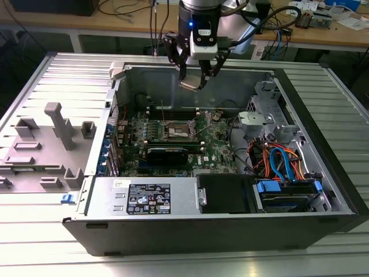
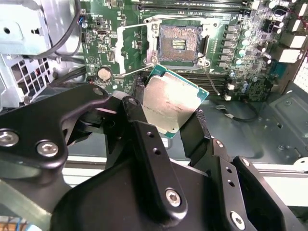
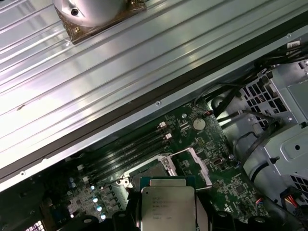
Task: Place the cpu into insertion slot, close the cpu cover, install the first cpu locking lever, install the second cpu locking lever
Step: 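Place the cpu into insertion slot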
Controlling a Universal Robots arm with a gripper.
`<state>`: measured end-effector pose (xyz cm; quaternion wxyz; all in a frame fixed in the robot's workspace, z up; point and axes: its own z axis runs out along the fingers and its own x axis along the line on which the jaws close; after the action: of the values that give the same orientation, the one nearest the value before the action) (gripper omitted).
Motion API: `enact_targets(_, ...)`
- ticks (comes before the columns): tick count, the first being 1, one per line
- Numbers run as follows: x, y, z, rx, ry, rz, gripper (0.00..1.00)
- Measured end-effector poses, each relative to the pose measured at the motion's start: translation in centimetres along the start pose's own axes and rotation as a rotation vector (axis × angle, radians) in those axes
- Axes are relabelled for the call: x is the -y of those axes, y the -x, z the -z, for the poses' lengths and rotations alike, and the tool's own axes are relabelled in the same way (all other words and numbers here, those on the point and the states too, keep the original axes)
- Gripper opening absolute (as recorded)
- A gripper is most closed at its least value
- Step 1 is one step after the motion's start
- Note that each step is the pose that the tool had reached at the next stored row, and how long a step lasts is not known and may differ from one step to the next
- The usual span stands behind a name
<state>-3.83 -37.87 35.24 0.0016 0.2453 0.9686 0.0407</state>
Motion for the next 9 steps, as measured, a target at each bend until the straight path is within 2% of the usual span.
enact_targets(6,0.02,0.0,-0.15,0.0061,0.0002,-0.071,0.54)
enact_targets(9,0.01,0.0,-0.16,0.0065,0.0004,-0.076,0.54)
